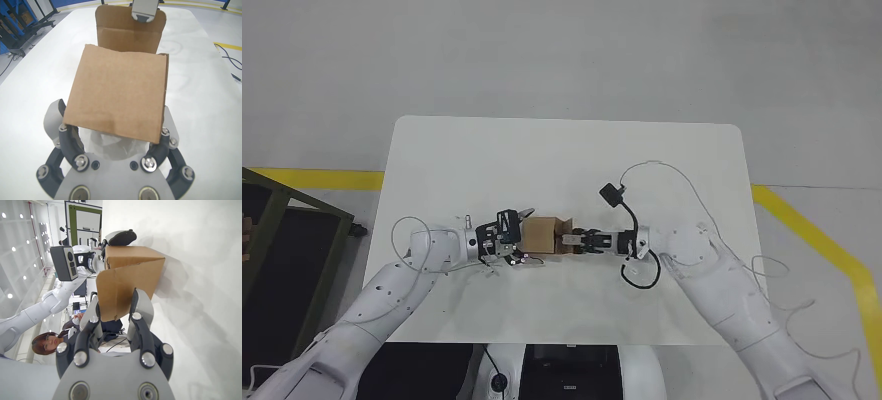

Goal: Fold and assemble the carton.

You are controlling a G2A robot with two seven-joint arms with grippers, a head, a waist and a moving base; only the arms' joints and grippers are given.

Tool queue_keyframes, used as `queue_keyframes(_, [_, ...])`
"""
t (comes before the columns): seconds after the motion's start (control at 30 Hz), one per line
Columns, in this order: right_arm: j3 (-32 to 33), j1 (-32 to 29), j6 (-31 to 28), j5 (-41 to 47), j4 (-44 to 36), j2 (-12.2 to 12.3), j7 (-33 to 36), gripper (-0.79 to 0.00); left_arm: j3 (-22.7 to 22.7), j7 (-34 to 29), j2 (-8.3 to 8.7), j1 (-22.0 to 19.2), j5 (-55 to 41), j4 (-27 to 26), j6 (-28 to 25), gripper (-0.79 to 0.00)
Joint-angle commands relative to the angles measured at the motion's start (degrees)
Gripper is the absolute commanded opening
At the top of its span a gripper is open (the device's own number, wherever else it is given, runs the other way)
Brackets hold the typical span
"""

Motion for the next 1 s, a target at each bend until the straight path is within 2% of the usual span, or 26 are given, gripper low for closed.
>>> queue_keyframes(0.0, [0.0,0.1,-0.5,0.7,0.4,0.0,0.4,-0.465,0.0,-0.1,0.01,0.0,0.2,0.0,0.1,0.0])
queue_keyframes(0.17, [-0.1,0.3,-2.3,3.0,1.4,-0.1,1.3,-0.394,0.0,-0.3,0.02,0.0,0.4,0.0,0.1,0.0])
queue_keyframes(0.53, [-0.9,1.9,-7.7,11.3,6.4,-0.9,5.4,-0.471,0.1,-0.6,0.02,0.0,0.5,0.0,-0.2,0.0])
queue_keyframes(0.67, [-1.5,2.7,-7.8,12.0,8.0,-1.2,5.4,-0.526,0.2,-0.7,0.02,0.0,0.6,-0.1,-0.2,0.0])
queue_keyframes(0.97, [-2.9,4.2,-5.7,9.0,10.1,-1.6,3.4,-0.548,0.2,-1.0,0.04,0.0,0.8,-0.1,-0.4,0.0])
